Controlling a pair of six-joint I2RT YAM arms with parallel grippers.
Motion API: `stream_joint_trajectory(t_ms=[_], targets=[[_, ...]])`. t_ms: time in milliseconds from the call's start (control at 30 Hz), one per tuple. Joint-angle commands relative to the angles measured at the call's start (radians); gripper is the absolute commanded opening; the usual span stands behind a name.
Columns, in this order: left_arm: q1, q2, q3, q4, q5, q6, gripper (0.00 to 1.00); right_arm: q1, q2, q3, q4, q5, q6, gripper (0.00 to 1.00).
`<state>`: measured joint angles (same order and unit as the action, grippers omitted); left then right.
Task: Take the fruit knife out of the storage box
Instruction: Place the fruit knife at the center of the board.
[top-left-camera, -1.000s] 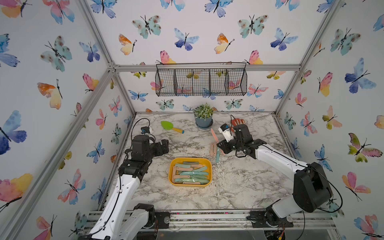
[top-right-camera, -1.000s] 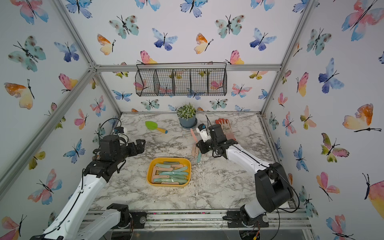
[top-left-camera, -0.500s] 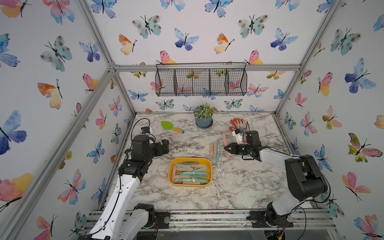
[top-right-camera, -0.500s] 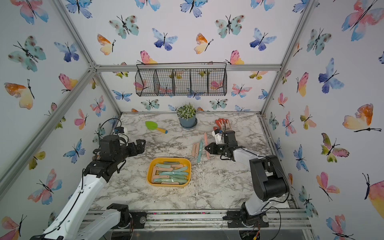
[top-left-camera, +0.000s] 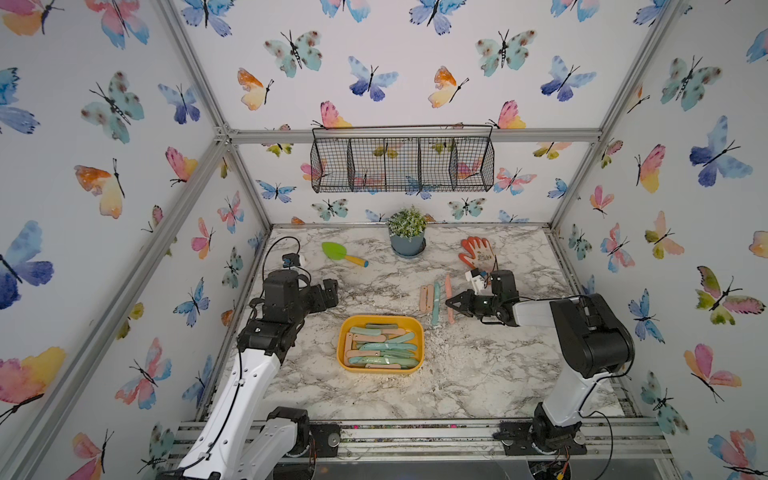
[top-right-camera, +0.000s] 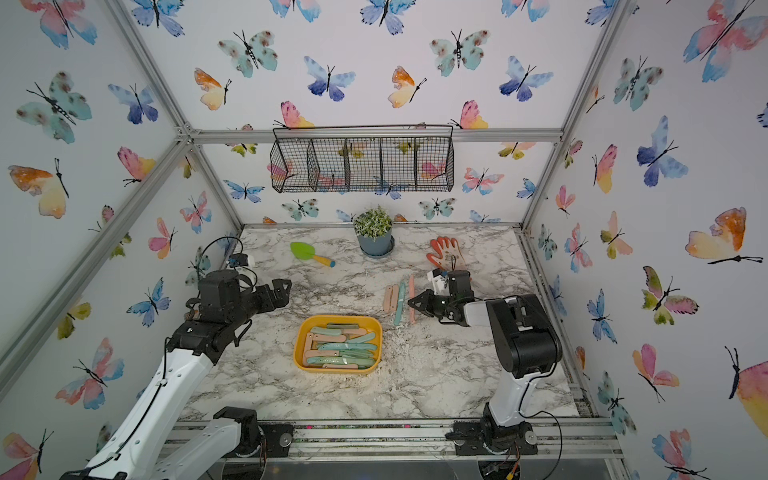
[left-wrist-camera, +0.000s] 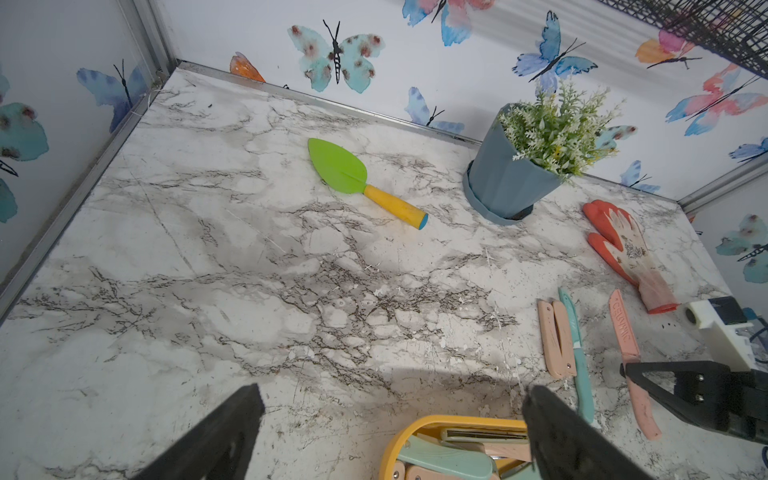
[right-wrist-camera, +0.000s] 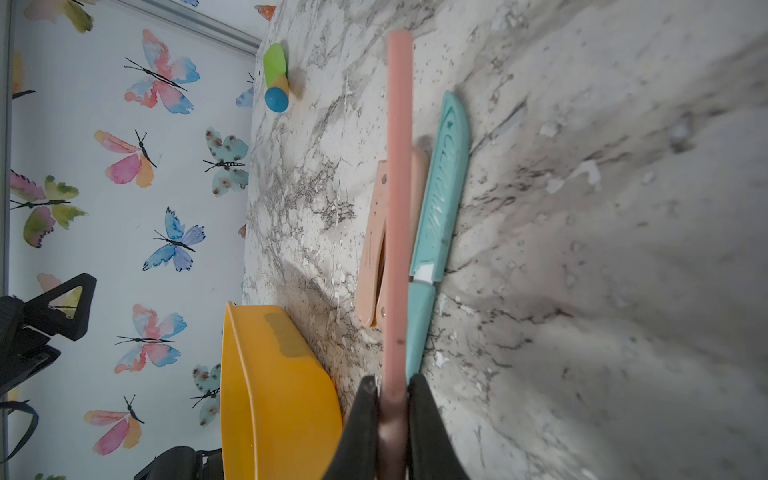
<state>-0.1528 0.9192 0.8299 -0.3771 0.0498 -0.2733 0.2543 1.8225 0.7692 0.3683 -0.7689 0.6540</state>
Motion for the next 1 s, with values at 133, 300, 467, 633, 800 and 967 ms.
stream_joint_trajectory(t_ms=[133,300,467,633,800,967], targets=[[-0.007,-0.002,-0.006,0.012,-0.010,0.005,0.98,-0.008,0.062,0.005,0.072,-0.041,0.048,0.13],[-0.007,-0.001,-0.006,0.010,-0.014,0.005,0.98,-0.009,0.090,0.016,0.080,-0.043,0.059,0.14],[-0.007,0.000,-0.006,0.010,-0.018,0.004,0.98,-0.010,0.112,0.031,0.063,-0.035,0.060,0.14],[-0.007,-0.001,-0.006,0.009,-0.020,0.003,0.98,-0.010,0.127,0.039,0.054,-0.036,0.063,0.14],[-0.007,-0.002,-0.006,0.007,-0.025,0.003,0.98,-0.010,0.136,0.046,0.046,-0.030,0.067,0.17],[-0.008,-0.002,-0.006,0.007,-0.025,0.002,0.99,-0.010,0.144,0.055,0.029,-0.030,0.066,0.19]])
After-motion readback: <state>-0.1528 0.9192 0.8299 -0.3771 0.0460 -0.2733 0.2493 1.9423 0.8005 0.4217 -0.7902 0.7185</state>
